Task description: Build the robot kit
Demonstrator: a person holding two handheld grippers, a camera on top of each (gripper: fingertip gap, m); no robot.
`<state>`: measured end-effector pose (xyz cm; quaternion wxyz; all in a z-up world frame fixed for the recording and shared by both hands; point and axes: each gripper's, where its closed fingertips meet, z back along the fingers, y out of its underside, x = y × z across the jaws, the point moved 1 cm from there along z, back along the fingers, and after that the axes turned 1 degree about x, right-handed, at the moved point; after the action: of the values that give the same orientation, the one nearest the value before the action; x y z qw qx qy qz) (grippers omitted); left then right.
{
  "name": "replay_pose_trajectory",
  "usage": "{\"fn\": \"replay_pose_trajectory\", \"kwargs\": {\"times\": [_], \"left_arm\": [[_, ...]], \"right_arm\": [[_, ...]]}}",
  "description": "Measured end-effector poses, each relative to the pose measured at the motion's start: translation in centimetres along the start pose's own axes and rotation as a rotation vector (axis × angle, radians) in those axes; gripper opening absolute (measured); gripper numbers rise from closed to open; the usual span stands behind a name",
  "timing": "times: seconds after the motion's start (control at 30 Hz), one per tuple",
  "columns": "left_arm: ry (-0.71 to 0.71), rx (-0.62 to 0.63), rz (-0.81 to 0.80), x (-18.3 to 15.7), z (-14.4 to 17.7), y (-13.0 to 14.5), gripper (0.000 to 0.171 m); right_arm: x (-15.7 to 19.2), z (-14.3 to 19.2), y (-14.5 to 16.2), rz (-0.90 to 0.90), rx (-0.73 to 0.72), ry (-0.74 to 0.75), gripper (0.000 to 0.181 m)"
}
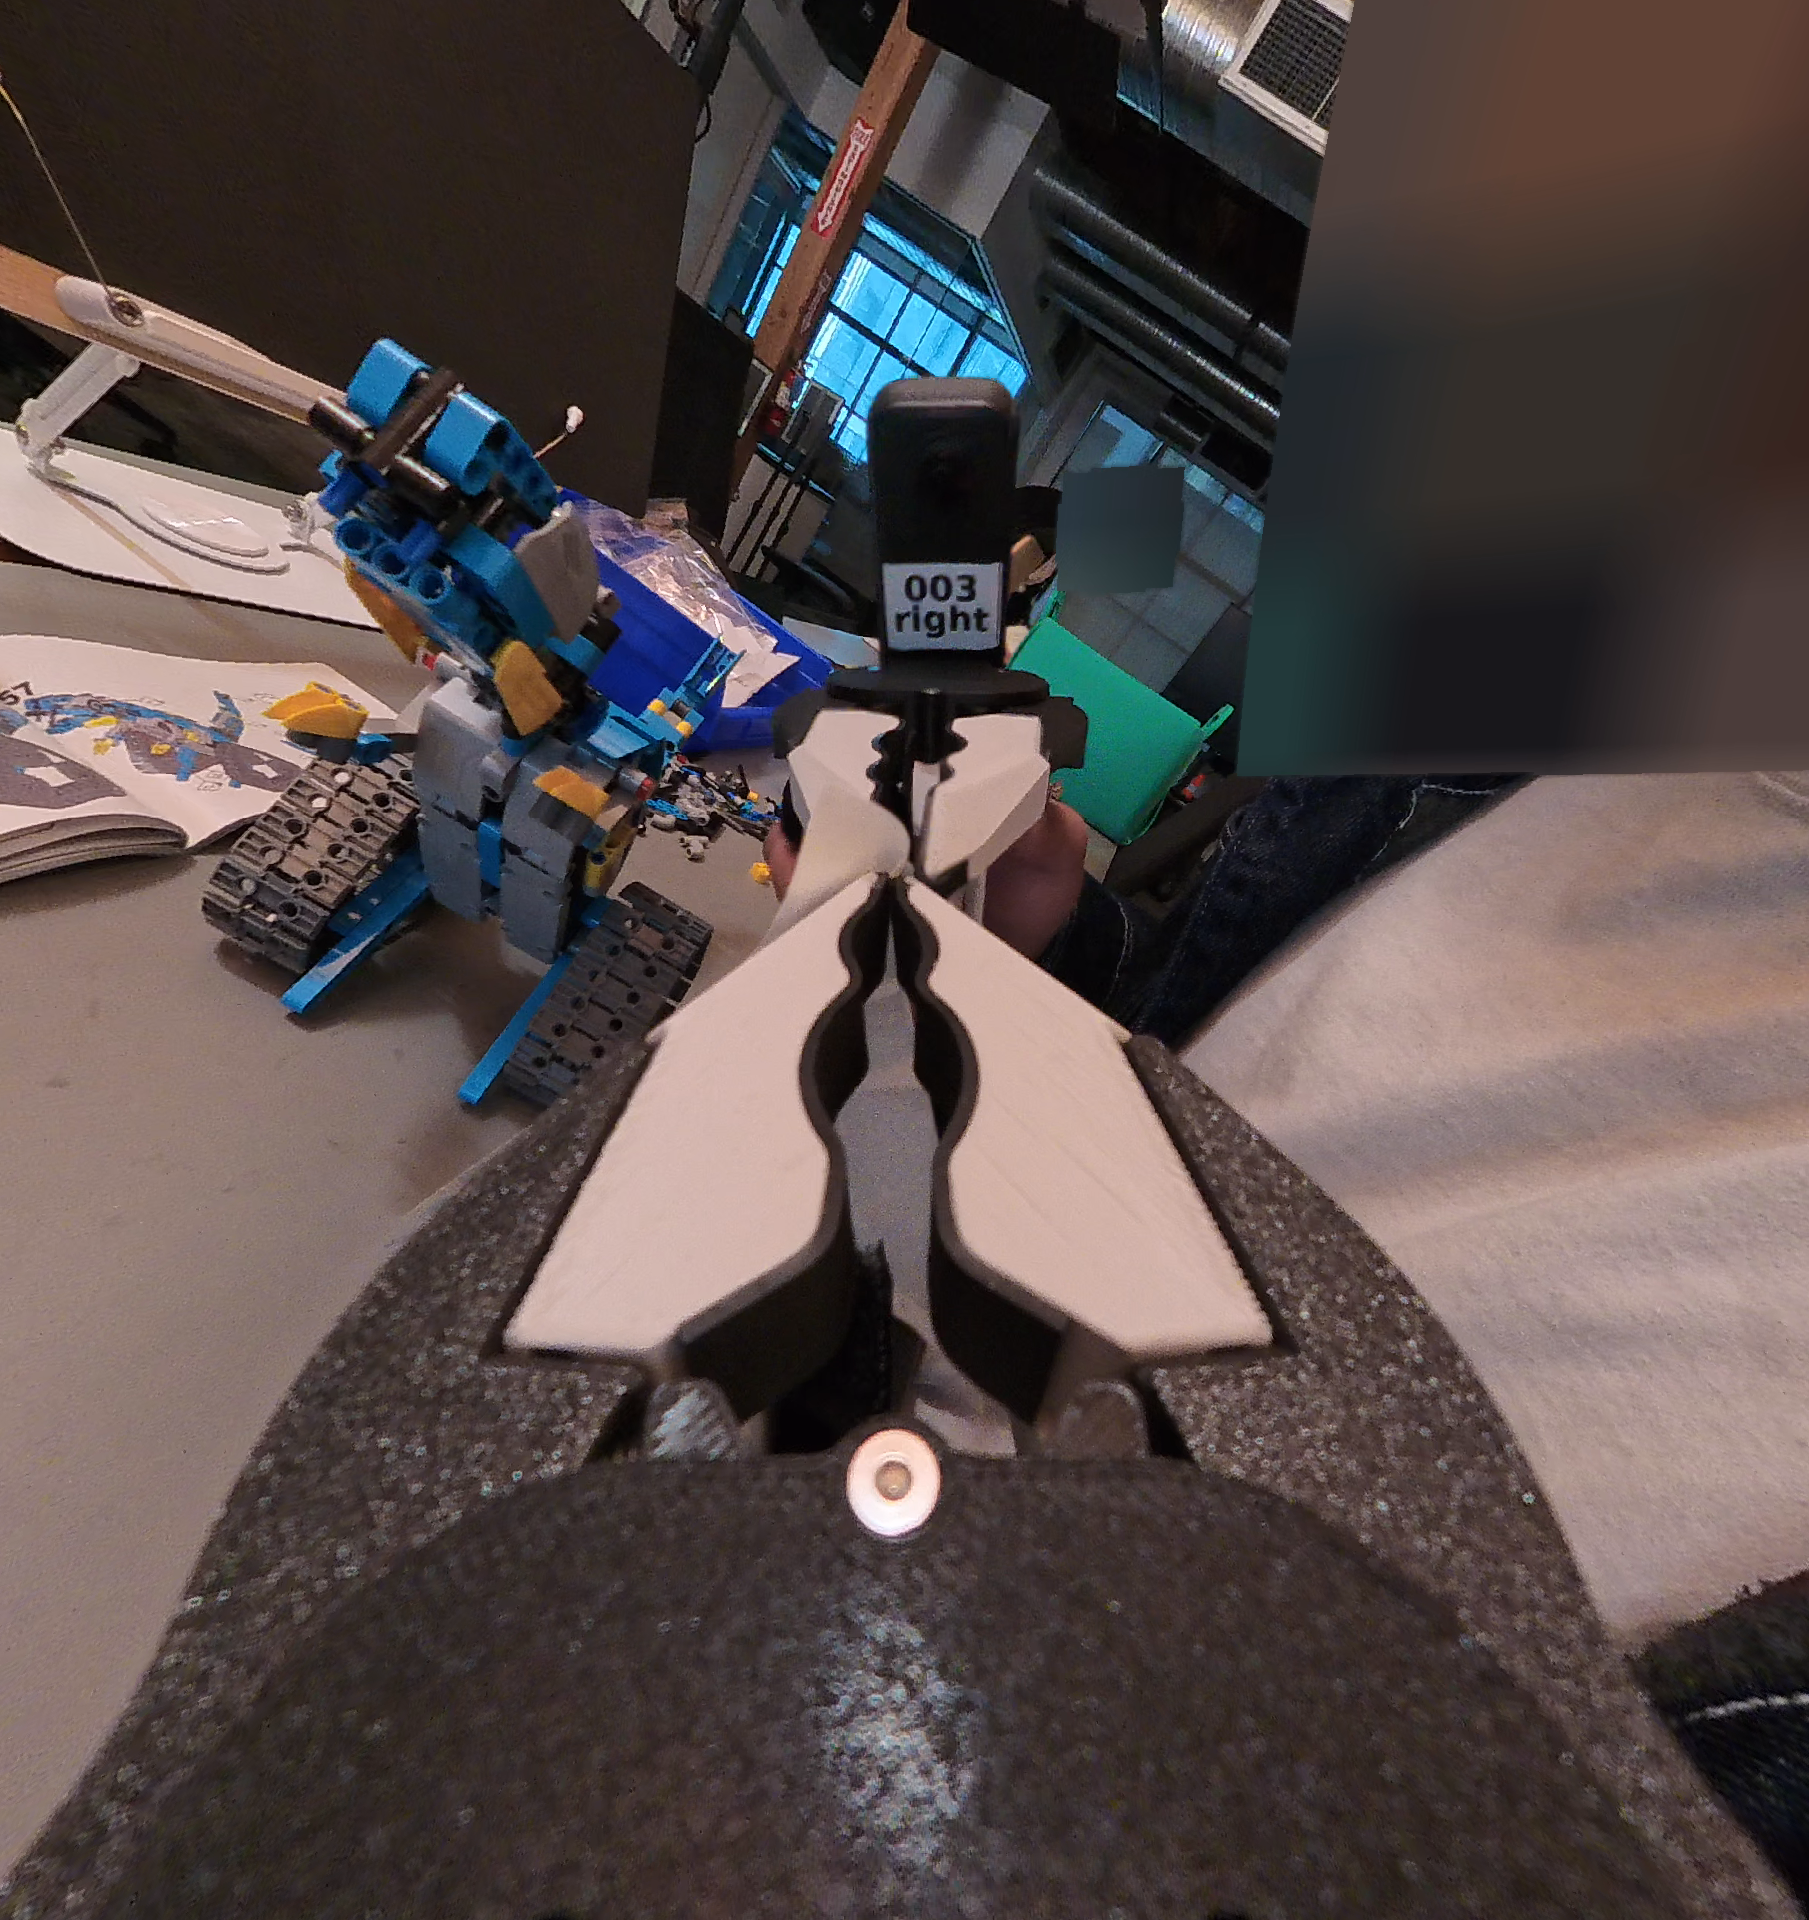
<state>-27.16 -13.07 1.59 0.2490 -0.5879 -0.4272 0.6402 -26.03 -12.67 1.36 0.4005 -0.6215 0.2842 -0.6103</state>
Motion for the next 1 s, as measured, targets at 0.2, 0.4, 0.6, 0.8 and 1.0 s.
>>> {"fn": "replay_pose_trajectory", "kwargs": {"times": [0.2,0.4,0.6,0.8,1.0], "left_arm": [[0.001,0.004,0.001,0.0,0.1,0.0,0.0],[-0.017,0.01,0.002,0.2,0.3,0.1,0.0],[-0.027,0.004,0.003,0.3,0.7,0.0,0.0],[-0.068,-0.009,0.009,1.2,1.6,-0.1,0.0],[-0.172,-0.004,0.05,3.9,3.3,-0.3,0.0]], "right_arm": [[-0.3,0.1,-0.1,-0.005,-0.007,0.006,0.006],[-0.6,0.4,-0.2,0.003,-0.008,0.025,0.002],[-1.1,0.4,-0.2,0.007,-0.006,0.06,0.0],[-2.2,1.0,-0.4,-0.022,-0.023,0.11,0.0],[-3.2,2.1,-0.9,0.004,-0.045,0.183,0.0]]}}
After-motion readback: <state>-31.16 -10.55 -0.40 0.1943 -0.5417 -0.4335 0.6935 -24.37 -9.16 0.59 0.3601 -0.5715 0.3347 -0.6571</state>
